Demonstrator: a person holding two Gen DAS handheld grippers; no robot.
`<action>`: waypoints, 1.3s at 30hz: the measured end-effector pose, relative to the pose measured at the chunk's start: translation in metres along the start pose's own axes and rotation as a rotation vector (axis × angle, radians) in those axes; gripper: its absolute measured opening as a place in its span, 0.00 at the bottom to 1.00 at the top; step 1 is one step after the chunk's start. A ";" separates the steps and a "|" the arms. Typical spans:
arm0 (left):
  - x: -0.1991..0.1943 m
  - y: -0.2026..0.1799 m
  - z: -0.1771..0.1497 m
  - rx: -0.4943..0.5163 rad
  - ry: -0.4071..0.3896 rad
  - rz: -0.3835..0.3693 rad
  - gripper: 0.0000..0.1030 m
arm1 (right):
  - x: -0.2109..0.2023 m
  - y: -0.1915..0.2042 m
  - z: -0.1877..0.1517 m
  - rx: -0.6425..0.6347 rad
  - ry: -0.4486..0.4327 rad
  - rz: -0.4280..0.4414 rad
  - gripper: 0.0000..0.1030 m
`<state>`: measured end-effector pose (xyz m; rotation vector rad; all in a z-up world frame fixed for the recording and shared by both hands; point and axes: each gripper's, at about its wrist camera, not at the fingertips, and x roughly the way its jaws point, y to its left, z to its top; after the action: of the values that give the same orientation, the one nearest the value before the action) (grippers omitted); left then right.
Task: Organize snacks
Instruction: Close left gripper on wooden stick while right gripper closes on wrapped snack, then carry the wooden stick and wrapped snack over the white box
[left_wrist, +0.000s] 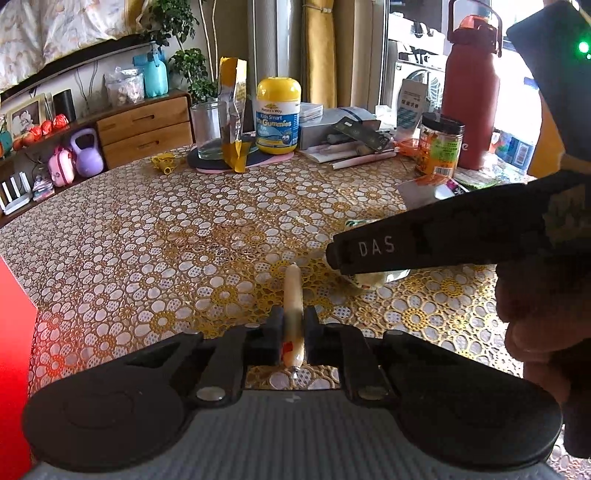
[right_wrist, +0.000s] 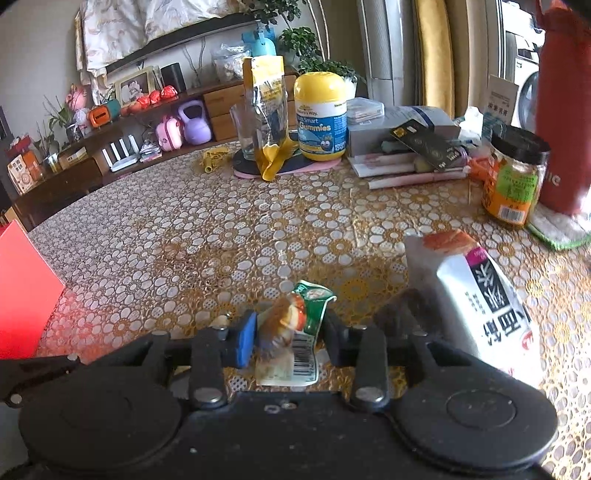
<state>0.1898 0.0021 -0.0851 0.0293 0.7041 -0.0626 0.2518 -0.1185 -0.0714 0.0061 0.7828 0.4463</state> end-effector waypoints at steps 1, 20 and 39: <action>-0.002 0.000 0.000 -0.002 -0.001 -0.007 0.11 | -0.002 0.001 -0.001 0.002 0.002 0.000 0.35; -0.111 0.034 -0.002 -0.157 -0.086 0.010 0.10 | -0.097 0.051 0.001 -0.029 -0.117 0.054 0.35; -0.238 0.145 -0.035 -0.317 -0.223 0.171 0.10 | -0.127 0.217 0.009 -0.241 -0.157 0.306 0.35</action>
<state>-0.0045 0.1599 0.0434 -0.2187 0.4803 0.2071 0.0954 0.0302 0.0583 -0.0633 0.5705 0.8192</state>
